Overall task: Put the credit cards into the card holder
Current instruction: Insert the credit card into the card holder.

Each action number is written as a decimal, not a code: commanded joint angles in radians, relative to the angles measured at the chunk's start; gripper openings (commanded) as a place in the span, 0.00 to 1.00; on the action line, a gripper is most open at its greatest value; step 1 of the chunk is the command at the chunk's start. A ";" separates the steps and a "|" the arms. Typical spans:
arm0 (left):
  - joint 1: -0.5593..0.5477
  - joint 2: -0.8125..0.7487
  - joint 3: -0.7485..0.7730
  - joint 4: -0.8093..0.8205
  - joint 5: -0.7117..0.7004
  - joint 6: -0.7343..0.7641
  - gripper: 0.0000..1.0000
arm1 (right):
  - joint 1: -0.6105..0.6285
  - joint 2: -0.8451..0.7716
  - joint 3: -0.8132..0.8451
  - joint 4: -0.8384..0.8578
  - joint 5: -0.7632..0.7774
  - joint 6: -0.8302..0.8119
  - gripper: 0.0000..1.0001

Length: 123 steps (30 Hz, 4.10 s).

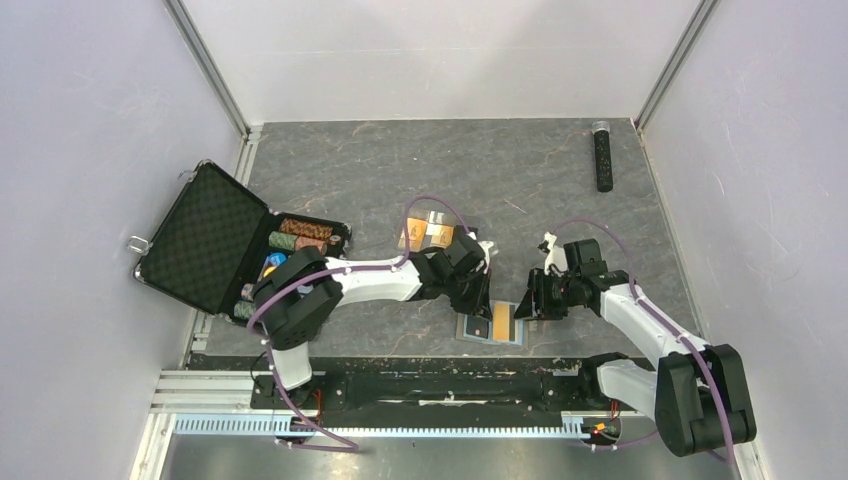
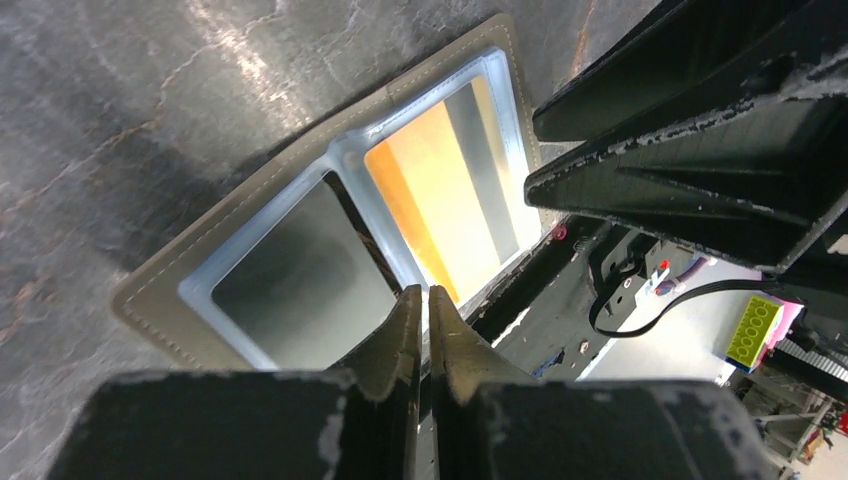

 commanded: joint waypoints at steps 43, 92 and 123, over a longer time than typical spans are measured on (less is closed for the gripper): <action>-0.035 0.150 0.065 -0.068 -0.009 0.031 0.02 | 0.000 0.012 -0.092 0.100 -0.058 0.058 0.33; -0.041 0.158 0.084 -0.091 -0.010 0.044 0.02 | 0.006 0.011 -0.061 0.176 -0.140 0.109 0.12; -0.042 0.127 0.185 -0.226 -0.092 0.108 0.06 | 0.011 -0.002 -0.011 0.147 -0.219 0.089 0.36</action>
